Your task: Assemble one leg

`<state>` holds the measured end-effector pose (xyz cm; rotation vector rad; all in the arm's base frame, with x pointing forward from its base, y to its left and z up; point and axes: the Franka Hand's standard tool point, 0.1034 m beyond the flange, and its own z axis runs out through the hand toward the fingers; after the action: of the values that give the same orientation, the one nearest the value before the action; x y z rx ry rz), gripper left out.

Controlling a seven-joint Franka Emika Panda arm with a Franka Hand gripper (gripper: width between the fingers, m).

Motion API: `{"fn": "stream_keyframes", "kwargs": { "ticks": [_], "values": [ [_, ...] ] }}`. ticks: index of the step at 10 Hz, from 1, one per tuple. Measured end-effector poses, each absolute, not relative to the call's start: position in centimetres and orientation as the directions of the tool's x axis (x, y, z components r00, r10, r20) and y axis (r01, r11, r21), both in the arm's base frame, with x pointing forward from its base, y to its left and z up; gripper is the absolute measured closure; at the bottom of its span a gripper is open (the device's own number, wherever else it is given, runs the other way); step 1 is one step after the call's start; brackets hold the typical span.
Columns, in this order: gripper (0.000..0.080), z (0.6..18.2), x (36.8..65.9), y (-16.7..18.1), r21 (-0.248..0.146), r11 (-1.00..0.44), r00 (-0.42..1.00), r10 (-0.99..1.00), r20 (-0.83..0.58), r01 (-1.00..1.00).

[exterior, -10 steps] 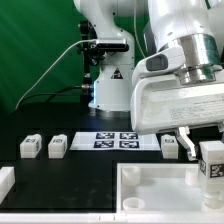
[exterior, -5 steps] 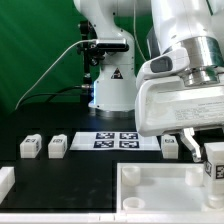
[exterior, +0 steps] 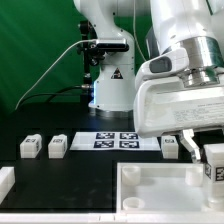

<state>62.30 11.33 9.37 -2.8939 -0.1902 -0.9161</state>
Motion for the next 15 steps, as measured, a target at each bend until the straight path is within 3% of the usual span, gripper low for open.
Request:
{"fn": "stream_keyframes", "kwargs": {
  "ticks": [5,9,15],
  "values": [
    [0.0507,9.4,62.2,10.9,-0.056,-0.988,0.811,0.084,0.579,0.142],
    [0.0507,8.9,60.0,11.7,-0.054,-0.986,0.821,0.103,0.561,0.161],
    [0.0507,7.7,61.0,11.6,-0.058,-0.987,0.818,0.09,0.568,0.149]
  ]
}}
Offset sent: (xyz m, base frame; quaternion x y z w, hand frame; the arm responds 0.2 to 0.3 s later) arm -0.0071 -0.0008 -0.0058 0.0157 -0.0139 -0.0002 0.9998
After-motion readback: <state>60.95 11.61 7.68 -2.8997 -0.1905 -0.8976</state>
